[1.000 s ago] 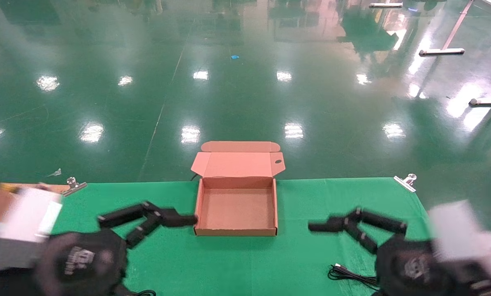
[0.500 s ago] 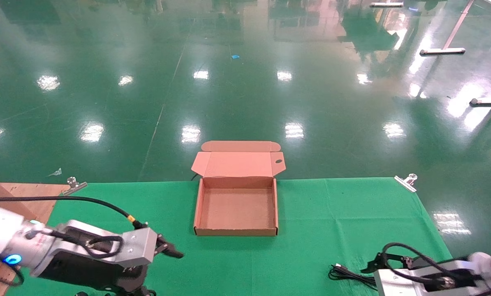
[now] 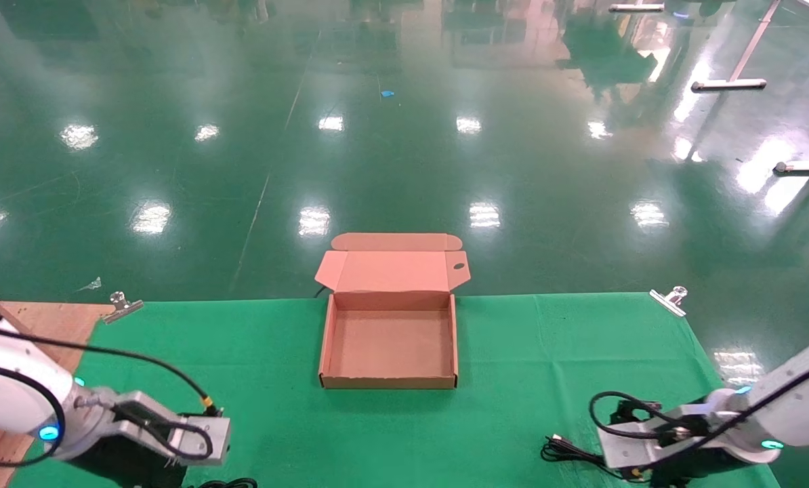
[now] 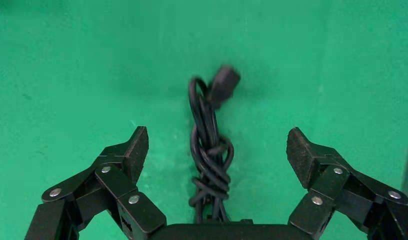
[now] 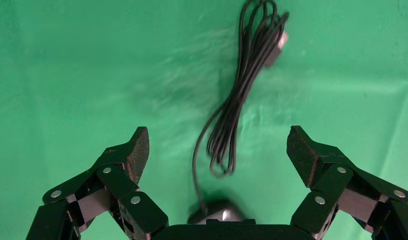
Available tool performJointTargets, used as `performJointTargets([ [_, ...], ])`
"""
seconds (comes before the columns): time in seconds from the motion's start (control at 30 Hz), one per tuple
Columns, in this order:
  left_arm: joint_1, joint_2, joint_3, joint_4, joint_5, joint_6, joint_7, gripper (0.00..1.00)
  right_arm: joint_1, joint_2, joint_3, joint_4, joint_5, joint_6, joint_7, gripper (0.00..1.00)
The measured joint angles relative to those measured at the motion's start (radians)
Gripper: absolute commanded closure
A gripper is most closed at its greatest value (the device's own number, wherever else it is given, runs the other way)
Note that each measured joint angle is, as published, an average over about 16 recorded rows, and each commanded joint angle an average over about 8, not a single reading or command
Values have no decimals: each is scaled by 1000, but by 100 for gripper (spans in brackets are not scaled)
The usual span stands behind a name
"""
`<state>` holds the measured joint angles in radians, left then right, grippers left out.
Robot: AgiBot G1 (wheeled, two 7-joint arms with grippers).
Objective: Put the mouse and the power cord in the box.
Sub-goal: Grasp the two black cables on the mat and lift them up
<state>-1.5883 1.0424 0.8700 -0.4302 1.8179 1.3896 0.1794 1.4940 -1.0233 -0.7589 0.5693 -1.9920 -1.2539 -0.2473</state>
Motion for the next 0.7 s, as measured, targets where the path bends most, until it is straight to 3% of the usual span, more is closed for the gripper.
performJointTargets([
  [0.3,4,43,13,177,33,-116,109,0,51,-119,-2,-251,1,89,-130,0],
  [0.6,5,61,-2,293,13,-166,194,0,86,-177,2,-401,9,139,-223,0],
  [0.67,5,63,-7,312,6,-171,208,5,92,-184,2,-423,9,146,-240,14],
  [0.7,5,64,-9,320,3,-173,214,18,94,-186,2,-433,10,149,-247,25],
])
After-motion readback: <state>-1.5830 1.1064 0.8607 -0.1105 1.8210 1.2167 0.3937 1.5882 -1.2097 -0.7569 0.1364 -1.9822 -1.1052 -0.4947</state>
